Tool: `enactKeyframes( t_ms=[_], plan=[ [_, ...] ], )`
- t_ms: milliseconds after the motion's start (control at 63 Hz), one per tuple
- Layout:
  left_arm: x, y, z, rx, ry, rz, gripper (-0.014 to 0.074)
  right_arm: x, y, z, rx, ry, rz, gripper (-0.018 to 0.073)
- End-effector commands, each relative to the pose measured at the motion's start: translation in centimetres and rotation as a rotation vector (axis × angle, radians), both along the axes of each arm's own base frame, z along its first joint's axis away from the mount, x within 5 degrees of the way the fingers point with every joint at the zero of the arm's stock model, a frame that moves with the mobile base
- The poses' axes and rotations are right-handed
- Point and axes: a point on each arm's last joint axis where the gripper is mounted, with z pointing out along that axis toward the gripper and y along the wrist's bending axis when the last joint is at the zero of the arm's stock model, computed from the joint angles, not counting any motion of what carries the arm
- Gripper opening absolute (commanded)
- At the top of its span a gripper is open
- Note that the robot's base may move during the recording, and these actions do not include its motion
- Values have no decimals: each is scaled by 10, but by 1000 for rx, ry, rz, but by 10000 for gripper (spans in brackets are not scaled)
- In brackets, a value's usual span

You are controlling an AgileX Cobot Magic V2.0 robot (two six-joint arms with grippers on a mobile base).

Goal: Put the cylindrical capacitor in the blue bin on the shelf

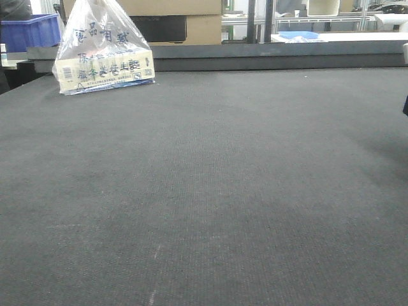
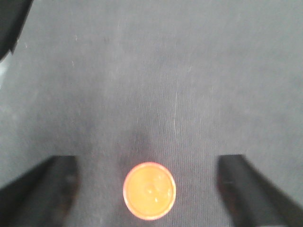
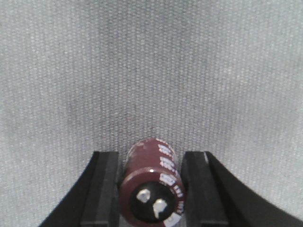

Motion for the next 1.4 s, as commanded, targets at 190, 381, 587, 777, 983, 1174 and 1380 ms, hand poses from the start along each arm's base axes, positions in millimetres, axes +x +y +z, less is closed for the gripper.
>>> enactKeyframes(
  t_ms=[190, 381, 587, 777, 983, 1174, 1380],
  plan=[
    [25, 5, -32, -11, 156, 3, 561, 4, -3, 3, -12, -39, 0, -162],
    [36, 7, -57, -18, 294, 3, 561, 4, -3, 3, -12, -39, 0, -162],
    [46, 8, -79, -28, 385, 1, 561, 4, -3, 3, -12, -40, 0, -162],
    [51, 9, -87, -17, 410, -19, 549, 4, -3, 3, -12, -40, 0, -162],
    [52, 10, -87, -7, 394, -25, 380, 4, -3, 3, -12, -40, 0, -162],
    [51, 9, -87, -8, 402, -25, 19, 4, -3, 3, -12, -45, 0, -162],
    [48, 9, -84, -14, 411, -24, -110, -1, -3, 19, -4, -98, -22, -162]
  ],
)
